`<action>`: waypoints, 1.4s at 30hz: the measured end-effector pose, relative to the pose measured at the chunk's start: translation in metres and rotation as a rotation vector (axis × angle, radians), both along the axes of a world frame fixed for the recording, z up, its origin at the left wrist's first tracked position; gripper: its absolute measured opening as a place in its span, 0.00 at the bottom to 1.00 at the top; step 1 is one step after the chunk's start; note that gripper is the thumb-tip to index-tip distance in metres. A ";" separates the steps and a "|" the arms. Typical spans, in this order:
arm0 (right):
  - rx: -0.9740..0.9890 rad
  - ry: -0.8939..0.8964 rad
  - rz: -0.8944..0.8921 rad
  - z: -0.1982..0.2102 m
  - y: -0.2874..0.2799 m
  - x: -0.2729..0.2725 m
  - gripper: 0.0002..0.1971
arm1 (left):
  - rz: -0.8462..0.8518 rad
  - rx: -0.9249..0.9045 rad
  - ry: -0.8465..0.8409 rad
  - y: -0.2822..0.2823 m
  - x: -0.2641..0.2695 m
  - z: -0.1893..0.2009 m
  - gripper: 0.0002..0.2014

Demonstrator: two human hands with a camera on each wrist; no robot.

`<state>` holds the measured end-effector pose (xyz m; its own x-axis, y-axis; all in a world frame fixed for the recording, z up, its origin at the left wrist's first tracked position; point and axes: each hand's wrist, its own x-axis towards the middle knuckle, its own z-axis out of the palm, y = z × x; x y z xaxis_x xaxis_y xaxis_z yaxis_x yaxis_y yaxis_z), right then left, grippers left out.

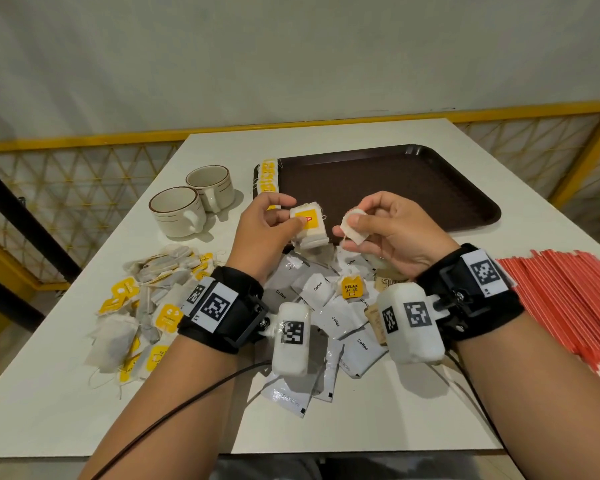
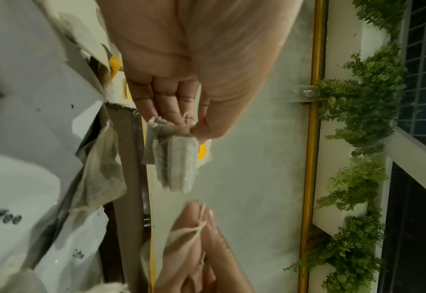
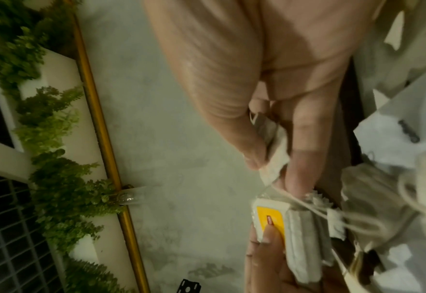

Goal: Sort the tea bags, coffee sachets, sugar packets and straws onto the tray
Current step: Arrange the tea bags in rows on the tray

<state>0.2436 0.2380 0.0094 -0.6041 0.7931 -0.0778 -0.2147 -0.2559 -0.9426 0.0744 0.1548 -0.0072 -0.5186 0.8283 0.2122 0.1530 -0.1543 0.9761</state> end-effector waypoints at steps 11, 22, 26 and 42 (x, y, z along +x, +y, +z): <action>0.187 -0.023 -0.036 -0.001 0.002 0.000 0.09 | 0.002 0.000 -0.030 0.000 0.000 0.002 0.12; 0.405 -0.424 -0.077 0.008 0.024 0.014 0.07 | 0.013 0.008 -0.049 -0.002 -0.004 0.004 0.11; 0.746 -0.849 0.169 0.025 0.027 0.010 0.08 | 0.010 0.008 -0.064 -0.002 -0.006 0.004 0.11; 1.125 -1.456 0.484 0.012 0.019 -0.037 0.11 | 0.072 0.087 -0.233 -0.004 -0.016 0.010 0.10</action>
<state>0.2068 0.2573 0.0212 -0.7092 0.6381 -0.2996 0.6795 0.7320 -0.0492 0.0586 0.1511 0.0024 -0.6186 0.7714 0.1493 -0.0608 -0.2365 0.9697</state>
